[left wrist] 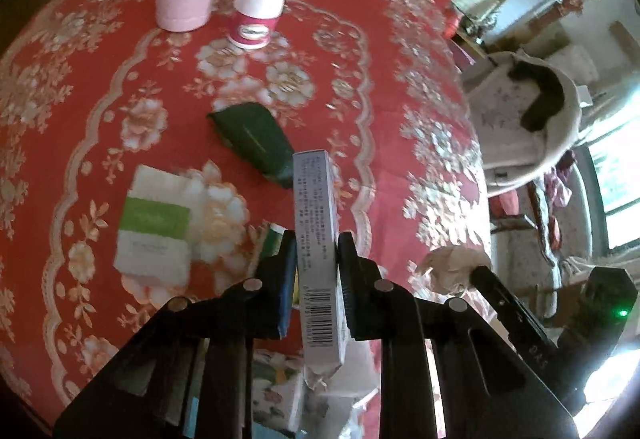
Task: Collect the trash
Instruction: 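Grasp the white medicine box with the left gripper while the right grasps the beige crumpled cloth, then carry both held items over the beige bin and open both grippers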
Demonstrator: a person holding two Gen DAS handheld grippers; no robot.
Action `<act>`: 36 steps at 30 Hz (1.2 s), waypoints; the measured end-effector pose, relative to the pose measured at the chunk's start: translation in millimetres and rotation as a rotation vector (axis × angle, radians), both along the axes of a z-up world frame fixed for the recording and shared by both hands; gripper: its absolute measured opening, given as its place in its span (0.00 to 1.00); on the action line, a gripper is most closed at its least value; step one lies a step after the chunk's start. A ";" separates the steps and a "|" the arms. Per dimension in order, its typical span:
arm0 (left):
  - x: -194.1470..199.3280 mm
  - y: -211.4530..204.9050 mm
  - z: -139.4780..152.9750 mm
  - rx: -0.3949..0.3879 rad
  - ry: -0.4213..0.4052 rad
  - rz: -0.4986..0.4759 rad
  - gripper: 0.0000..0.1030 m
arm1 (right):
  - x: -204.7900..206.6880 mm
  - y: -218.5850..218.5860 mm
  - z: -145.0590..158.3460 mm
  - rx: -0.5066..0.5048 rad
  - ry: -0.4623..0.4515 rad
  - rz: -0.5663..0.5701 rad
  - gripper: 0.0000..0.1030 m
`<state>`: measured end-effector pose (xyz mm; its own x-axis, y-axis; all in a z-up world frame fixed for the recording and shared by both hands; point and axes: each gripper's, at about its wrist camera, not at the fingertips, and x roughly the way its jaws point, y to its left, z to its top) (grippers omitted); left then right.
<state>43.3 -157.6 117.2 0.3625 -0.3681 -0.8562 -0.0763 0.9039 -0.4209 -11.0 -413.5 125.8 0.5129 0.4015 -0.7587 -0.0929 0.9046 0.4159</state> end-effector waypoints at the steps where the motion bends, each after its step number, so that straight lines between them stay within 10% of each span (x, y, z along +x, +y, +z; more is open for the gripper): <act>1: -2.4 -4.1 2.5 0.000 -0.007 -0.009 0.17 | -3.1 -2.5 1.4 -0.002 -0.004 -0.004 0.10; 15: -45.1 -128.8 45.2 -0.003 -0.107 -0.278 0.17 | -72.3 -94.9 16.9 -0.014 -0.023 -0.189 0.10; 36: -122.7 -341.8 23.5 0.006 -0.081 -0.622 0.17 | -200.2 -274.5 10.5 -0.093 0.050 -0.502 0.10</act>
<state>-79.3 -499.4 140.7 0.1457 -0.5268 -0.8374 0.4972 0.7708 -0.3983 -211.3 -688.1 136.2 0.5871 0.0451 -0.8083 0.3805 0.8659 0.3247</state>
